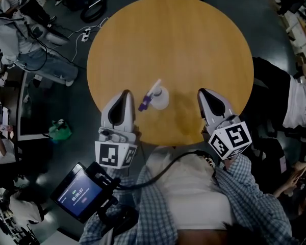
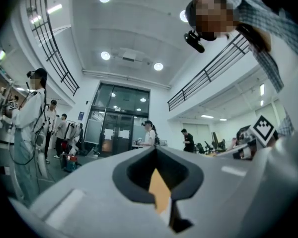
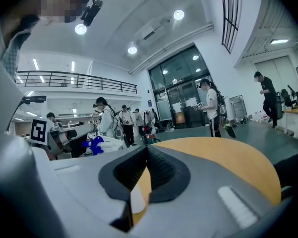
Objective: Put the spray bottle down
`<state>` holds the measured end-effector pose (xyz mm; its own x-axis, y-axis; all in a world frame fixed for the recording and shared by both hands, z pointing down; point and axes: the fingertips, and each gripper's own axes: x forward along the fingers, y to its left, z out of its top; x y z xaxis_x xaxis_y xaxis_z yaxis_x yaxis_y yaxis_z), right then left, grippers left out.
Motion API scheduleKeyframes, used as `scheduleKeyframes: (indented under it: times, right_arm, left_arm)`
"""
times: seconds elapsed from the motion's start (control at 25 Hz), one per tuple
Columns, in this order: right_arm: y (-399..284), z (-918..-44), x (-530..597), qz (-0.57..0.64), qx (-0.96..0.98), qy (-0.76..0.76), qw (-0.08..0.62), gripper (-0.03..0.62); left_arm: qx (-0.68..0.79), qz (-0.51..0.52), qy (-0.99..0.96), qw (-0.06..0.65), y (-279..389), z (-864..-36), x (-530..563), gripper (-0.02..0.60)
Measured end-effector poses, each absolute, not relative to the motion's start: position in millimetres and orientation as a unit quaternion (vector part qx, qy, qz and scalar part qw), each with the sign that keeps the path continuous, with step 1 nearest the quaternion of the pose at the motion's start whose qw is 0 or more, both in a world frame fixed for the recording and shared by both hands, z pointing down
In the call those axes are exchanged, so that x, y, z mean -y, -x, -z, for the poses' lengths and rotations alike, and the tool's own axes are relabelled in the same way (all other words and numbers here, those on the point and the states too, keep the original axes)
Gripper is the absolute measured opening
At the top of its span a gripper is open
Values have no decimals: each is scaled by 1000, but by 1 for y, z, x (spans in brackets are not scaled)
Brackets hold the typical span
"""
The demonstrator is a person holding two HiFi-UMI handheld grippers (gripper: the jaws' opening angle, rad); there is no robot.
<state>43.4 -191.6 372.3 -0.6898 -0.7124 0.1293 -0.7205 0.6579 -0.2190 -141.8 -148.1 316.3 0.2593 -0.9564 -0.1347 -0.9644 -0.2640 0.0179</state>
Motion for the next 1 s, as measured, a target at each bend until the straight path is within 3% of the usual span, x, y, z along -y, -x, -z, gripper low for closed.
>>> scheduleKeyframes:
  times: [1.0]
  right_arm:
    - [-33,-380,185,-125,915,-384,22,5]
  left_arm:
    - [-599,-47,799,18,144,-332,143,3]
